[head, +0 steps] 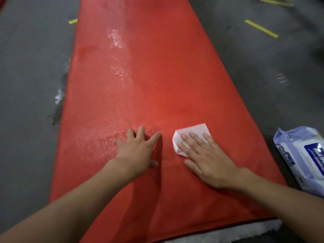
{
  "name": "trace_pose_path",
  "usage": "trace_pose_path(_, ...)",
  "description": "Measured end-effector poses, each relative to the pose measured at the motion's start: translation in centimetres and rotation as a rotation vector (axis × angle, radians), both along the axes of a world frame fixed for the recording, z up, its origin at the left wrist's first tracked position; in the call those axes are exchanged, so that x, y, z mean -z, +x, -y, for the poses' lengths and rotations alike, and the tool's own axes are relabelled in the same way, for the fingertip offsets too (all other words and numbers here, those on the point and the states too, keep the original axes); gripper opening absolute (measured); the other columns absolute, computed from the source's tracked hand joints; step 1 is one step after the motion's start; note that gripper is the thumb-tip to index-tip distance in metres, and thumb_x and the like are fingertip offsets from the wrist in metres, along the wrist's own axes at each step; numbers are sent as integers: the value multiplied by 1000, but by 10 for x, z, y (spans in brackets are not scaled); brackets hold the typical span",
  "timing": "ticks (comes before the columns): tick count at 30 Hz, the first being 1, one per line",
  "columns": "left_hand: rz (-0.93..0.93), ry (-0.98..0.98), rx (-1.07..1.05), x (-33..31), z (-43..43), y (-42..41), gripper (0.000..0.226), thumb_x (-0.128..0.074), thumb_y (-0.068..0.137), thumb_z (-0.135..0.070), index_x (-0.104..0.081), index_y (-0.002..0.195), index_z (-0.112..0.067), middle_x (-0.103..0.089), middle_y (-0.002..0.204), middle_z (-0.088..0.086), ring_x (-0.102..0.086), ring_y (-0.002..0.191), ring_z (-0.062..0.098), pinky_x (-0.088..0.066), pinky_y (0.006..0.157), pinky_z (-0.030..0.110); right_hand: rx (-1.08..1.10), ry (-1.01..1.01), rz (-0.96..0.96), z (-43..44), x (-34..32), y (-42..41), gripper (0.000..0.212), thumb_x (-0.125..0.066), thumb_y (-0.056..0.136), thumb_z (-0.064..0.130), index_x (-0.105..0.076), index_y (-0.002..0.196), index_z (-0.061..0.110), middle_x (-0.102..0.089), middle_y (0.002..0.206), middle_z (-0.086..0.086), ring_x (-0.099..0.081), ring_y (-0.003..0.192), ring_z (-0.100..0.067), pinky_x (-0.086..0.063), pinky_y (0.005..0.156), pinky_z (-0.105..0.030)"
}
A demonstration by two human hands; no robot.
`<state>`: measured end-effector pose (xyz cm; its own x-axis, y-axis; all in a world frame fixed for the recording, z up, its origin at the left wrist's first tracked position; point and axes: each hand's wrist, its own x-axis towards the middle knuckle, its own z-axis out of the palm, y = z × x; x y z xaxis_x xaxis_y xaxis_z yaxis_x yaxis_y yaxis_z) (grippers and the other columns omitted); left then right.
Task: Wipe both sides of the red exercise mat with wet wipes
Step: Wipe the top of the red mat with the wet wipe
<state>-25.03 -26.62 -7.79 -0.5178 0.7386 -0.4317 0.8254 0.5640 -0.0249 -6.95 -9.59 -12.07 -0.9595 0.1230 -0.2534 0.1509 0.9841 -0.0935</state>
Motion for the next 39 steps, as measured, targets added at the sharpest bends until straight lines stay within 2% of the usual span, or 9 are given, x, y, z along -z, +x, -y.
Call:
trace_pose_path(5,72,65,93,10,6,-1,101,-65,85,-52,4,155,-29,13,163,-2,10,150,22,-12,120,47,272,24,1,-25,-3,-40,64,-3,97,55,2,157,34,6,166,6,10,152,-15,7,122,-46)
trace_pose_path(10,42,67,129,4,-6,-1,94,-66,83,-53,-6,150,-26,-6,160,5,-11,146,31,-26,112,52,36,-2,28,-11,-2,18,62,-9,101,56,-13,158,32,-7,166,4,-2,153,-18,-5,121,-47)
trace_pose_path(15,-14,49,121,2,-20,8,72,-43,94,-58,5,147,-48,-23,144,7,-28,131,36,-35,101,56,257,58,12,-35,-4,-13,62,-2,97,54,2,157,36,4,166,7,10,152,-14,6,122,-45)
trace_pose_path(20,-32,14,137,1,-28,5,70,-46,91,-62,-5,147,-49,-23,142,9,-32,125,37,-37,98,50,106,-6,-6,-11,-1,31,60,-10,102,54,-15,157,32,-10,166,3,-4,153,-19,-6,121,-48)
trace_pose_path(23,8,51,139,5,-26,8,70,-44,94,-56,-3,150,-44,-9,154,8,-15,141,37,-27,111,51,179,34,-5,-43,-5,9,60,-7,100,50,-10,158,32,-9,166,3,-4,153,-18,-1,122,-46)
trace_pose_path(26,46,102,146,10,-18,12,68,-35,97,-52,0,154,-37,12,163,-5,10,150,21,-15,116,50,356,50,6,-54,-2,-9,63,1,97,53,5,157,36,5,166,6,12,152,-13,7,122,-45)
trace_pose_path(31,5,130,126,2,-34,19,69,-31,88,-74,-25,143,-32,-20,155,-1,-20,142,29,-32,103,53,180,8,0,-32,0,32,60,-10,101,53,-12,157,34,-8,166,4,-2,153,-17,-3,121,-47)
trace_pose_path(36,-63,59,189,0,-45,19,72,-30,89,-75,-6,150,-45,-29,143,4,-35,124,35,-37,97,48,377,72,8,-65,-4,9,63,1,96,53,1,157,36,2,166,6,7,152,-15,6,122,-44)
trace_pose_path(39,-72,47,183,-2,-51,18,62,-29,93,-68,-13,149,-45,-32,141,5,-38,120,36,-35,96,47,355,26,-54,-42,3,29,64,3,98,57,-4,158,35,0,166,5,7,153,-16,5,122,-47)
